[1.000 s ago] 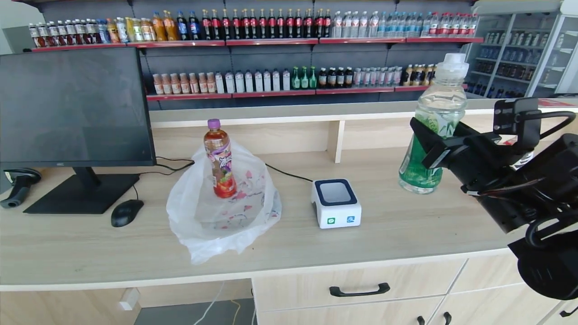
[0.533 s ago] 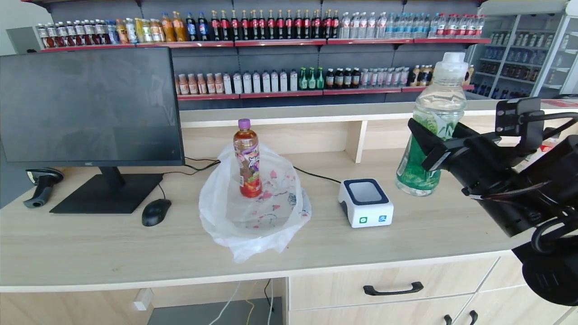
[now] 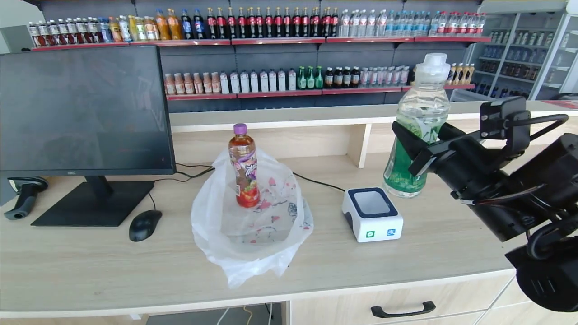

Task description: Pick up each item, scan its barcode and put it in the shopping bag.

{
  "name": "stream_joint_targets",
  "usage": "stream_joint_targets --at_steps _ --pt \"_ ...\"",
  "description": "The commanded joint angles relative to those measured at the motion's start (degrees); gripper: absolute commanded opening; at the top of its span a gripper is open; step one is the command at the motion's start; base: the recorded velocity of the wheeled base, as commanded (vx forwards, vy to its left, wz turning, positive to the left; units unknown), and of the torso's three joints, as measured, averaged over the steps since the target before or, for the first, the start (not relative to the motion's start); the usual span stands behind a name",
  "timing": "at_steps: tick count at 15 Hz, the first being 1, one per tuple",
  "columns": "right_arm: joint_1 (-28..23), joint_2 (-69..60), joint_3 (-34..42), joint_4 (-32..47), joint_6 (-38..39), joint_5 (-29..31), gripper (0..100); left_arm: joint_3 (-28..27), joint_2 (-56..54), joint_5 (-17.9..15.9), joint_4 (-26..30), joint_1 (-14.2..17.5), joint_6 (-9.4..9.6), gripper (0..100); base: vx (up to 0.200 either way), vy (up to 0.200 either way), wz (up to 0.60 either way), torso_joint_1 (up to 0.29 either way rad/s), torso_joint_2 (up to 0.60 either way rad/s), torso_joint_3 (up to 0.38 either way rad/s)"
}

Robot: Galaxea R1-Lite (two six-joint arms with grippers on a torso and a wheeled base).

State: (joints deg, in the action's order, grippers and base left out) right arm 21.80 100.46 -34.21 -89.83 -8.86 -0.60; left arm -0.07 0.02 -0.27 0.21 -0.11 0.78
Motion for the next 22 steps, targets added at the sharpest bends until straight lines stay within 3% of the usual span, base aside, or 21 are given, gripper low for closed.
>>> stream_joint_targets --at_steps 1,6,10,14,16,20,22 --pt "0.0 0.44 -0.16 -0.17 -3.88 -2.48 0 -0.01 -0.02 0.0 -0.03 0.02 0.01 100 0.0 0.0 0.0 0.0 0.0 0.0" --pt "1.76 0.96 -0.69 -0.17 -17.07 3.67 0 -0.01 -0.02 0.0 -0.03 0.11 -0.08 100 0.0 0.0 0.0 0.0 0.0 0.0" --pt "3.69 2.19 -2.36 -0.17 -27.61 -2.65 0 -0.01 -0.02 0.0 -0.03 0.02 0.01 100 0.0 0.0 0.0 0.0 0.0 0.0" --pt "3.69 2.98 -1.74 -0.17 -31.22 -5.2 0 -0.01 -0.02 0.0 -0.03 0.11 -0.16 100 0.0 0.0 0.0 0.0 0.0 0.0" --pt "3.6 3.69 -1.65 -0.17 -35.87 -13.47 0 -0.01 -0.02 0.0 -0.03 0.11 0.01 100 0.0 0.0 0.0 0.0 0.0 0.0" --pt "2.02 4.92 0.98 -0.17 -42.03 -22.25 0 -0.01 -0.02 0.0 -0.03 0.11 0.01 100 0.0 0.0 0.0 0.0 0.0 0.0" --pt "1.23 7.2 0.28 -0.17 -46.33 -30.16 0 -0.01 -0.02 0.0 -0.03 0.11 0.01 100 0.0 0.0 0.0 0.0 0.0 0.0"
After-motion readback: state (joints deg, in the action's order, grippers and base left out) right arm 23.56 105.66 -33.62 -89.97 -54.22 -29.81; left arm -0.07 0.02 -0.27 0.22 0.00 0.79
